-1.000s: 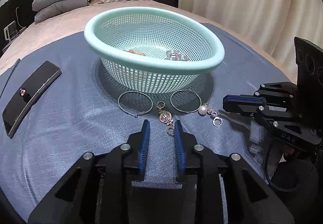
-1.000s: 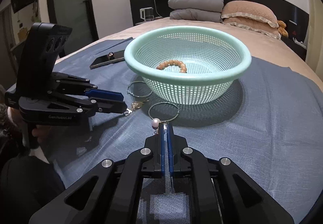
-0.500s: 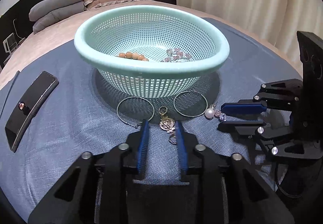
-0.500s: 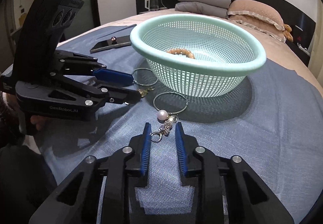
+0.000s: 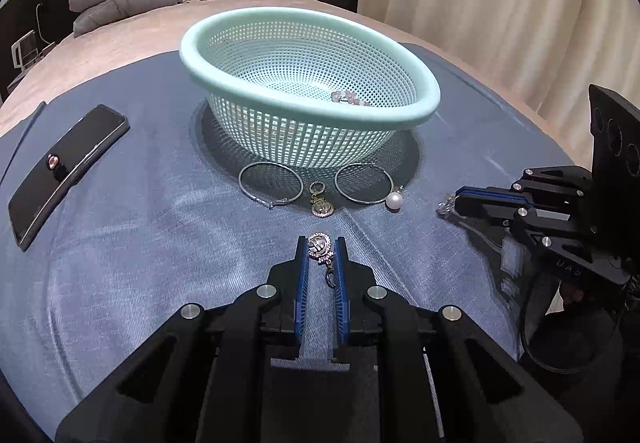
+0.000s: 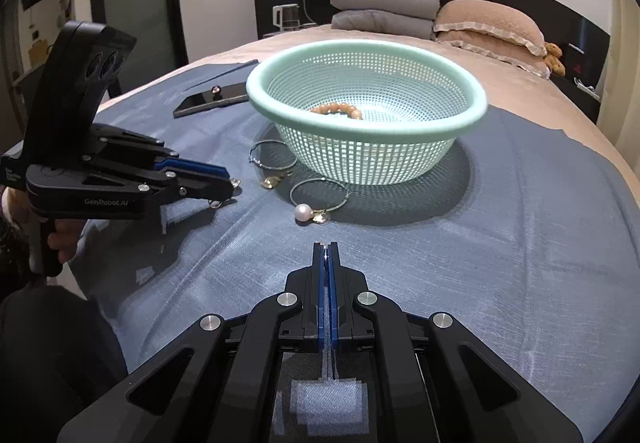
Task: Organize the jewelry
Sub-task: 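Carry both earrings over the basket and open both tools to drop them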
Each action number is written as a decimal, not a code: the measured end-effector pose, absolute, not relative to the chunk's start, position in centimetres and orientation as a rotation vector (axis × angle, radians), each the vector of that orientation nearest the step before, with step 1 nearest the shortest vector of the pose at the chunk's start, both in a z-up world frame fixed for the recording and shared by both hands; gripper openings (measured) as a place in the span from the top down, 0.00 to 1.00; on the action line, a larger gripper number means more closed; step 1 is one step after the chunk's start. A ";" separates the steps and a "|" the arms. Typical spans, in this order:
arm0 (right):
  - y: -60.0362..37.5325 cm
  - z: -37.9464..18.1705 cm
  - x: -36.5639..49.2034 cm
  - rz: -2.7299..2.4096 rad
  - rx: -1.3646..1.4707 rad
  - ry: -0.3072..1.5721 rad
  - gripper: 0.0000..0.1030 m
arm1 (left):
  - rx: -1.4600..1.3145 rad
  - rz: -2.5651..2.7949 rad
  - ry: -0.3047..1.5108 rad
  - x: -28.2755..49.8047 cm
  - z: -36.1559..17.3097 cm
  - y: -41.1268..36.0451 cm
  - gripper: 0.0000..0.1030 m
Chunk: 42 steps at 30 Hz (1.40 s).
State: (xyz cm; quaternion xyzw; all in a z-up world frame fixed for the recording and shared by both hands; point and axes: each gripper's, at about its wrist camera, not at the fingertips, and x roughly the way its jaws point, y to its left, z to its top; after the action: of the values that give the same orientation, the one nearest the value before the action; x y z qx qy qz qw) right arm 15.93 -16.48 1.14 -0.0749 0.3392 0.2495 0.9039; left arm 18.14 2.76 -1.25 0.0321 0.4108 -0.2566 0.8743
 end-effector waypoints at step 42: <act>-14.1 7.0 22.6 0.348 -0.112 0.482 0.98 | 0.000 -0.475 0.756 26.2 5.4 -0.1 0.87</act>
State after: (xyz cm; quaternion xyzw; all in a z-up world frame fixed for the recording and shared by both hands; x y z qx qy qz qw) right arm 22.64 -14.09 6.97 -0.0553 0.2373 0.1712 0.9546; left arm 26.22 -0.11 5.37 -0.0002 0.3657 -0.2295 0.9020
